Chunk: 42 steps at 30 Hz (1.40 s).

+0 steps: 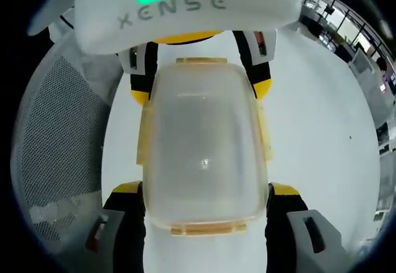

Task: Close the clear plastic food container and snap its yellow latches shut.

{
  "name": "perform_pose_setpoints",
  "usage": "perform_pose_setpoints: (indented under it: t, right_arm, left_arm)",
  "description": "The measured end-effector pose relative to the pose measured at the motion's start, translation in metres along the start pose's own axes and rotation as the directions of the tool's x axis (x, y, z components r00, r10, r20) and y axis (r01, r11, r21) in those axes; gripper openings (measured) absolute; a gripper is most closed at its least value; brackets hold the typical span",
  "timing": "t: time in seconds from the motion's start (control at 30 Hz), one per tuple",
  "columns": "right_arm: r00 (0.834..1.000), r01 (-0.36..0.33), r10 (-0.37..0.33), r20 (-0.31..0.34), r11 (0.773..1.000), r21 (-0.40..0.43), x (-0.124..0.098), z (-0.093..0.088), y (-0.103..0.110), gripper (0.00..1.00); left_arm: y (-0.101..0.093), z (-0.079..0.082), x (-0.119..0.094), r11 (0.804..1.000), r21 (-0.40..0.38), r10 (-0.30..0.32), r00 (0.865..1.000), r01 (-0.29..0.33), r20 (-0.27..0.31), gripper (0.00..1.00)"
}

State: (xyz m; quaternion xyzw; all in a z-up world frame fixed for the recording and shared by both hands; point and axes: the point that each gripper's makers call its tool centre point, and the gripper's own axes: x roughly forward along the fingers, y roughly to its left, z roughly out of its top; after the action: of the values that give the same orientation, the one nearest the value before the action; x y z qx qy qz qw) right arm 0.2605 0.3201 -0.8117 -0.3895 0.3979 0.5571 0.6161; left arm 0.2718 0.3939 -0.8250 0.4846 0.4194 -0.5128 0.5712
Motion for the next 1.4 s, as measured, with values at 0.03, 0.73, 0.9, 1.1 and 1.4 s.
perform_pose_setpoints:
  t: [0.03,0.73,0.9,1.1,1.4]
  right_arm:
    - [1.0,0.0,0.0,0.001,1.0,0.0,0.001,0.002,0.0,0.78]
    - [1.0,0.012,-0.012,-0.017,1.0,-0.004,0.017,0.033,0.001,0.78]
    - [1.0,0.021,-0.021,-0.014,1.0,-0.005,0.016,0.034,0.002,0.79]
    - [1.0,0.017,-0.017,-0.02,1.0,-0.006,0.016,0.034,0.001,0.79]
    - [1.0,0.017,-0.017,-0.015,1.0,-0.006,0.018,0.038,-0.012,0.79]
  left_arm:
    - [0.0,-0.002,0.0,1.0,0.0,0.0,1.0,0.0,0.001,0.86]
    - [0.001,-0.036,-0.007,1.0,-0.011,-0.005,0.999,0.005,0.034,0.86]
    - [0.001,-0.036,-0.006,1.0,-0.013,-0.01,1.0,0.01,0.029,0.87]
    - [0.002,-0.037,-0.006,1.0,-0.014,-0.011,1.0,0.011,0.02,0.87]
    - [0.014,-0.04,-0.006,1.0,-0.016,-0.01,1.0,0.011,0.024,0.87]
